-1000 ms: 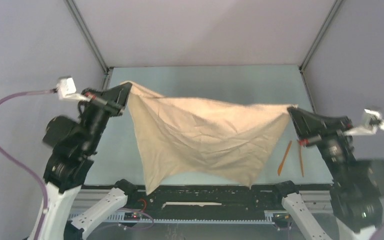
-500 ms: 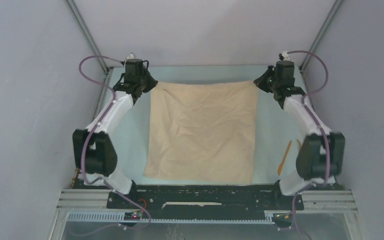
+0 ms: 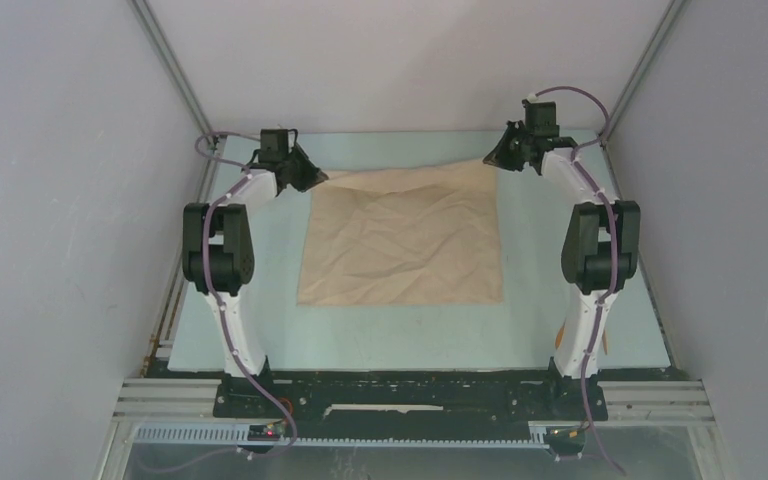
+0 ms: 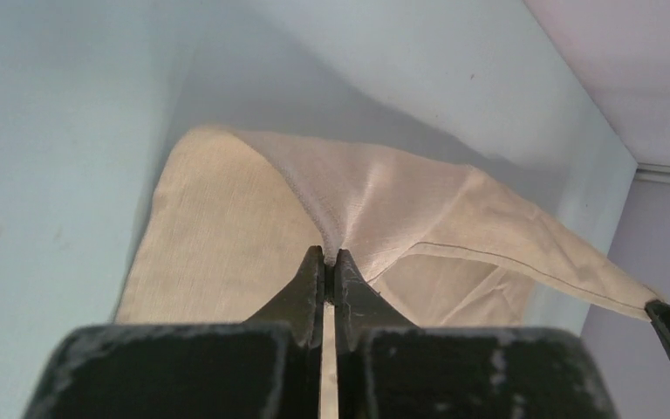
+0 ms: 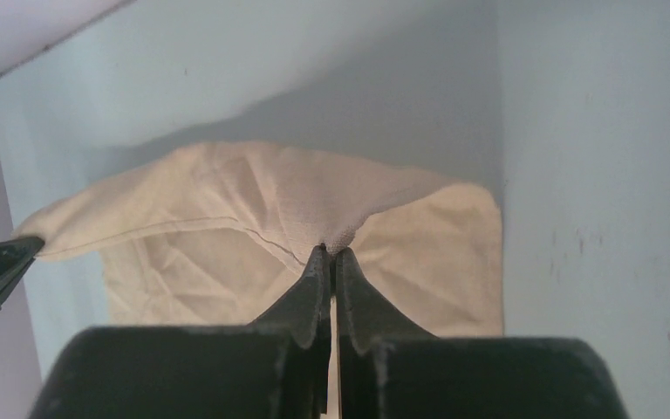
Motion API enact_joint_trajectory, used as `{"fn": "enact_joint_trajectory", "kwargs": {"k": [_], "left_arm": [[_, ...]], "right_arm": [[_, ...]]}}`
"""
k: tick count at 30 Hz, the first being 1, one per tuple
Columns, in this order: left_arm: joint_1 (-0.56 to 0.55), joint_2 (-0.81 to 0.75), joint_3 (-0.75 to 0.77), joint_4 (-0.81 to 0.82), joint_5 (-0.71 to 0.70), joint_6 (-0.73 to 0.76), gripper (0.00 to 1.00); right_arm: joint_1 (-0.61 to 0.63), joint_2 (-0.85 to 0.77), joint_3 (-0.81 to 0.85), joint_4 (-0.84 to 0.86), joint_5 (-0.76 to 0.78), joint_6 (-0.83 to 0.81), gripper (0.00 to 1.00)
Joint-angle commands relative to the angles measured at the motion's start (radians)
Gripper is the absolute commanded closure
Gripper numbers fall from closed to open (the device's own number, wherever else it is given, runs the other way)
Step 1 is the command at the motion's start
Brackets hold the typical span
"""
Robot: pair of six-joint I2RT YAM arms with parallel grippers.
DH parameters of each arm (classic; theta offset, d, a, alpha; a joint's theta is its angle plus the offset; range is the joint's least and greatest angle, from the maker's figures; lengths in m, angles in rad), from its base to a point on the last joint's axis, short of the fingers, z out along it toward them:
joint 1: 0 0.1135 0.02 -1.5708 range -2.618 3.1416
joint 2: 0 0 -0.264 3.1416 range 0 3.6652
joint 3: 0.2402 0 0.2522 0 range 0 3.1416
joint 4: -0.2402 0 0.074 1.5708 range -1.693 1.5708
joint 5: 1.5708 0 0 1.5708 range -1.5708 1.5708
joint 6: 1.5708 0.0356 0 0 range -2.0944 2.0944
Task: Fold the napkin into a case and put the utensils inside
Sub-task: Fold and flatten the napkin at the center of the board.
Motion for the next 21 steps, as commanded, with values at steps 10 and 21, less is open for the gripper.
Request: {"fn": "enact_joint_trajectory", "kwargs": {"k": [10,21], "left_arm": [[0.001,-0.442,-0.526,-0.199,0.001,0.04,1.0],[-0.001,-0.593,-0.749,-0.207,-0.018,0.083,1.0]], "right_arm": [[0.031,-0.455,-0.646,-0.142,-0.093,0.018,1.0],[0.026,-0.631,-0.937,-0.082,-0.093,-0.005,1.0]]}}
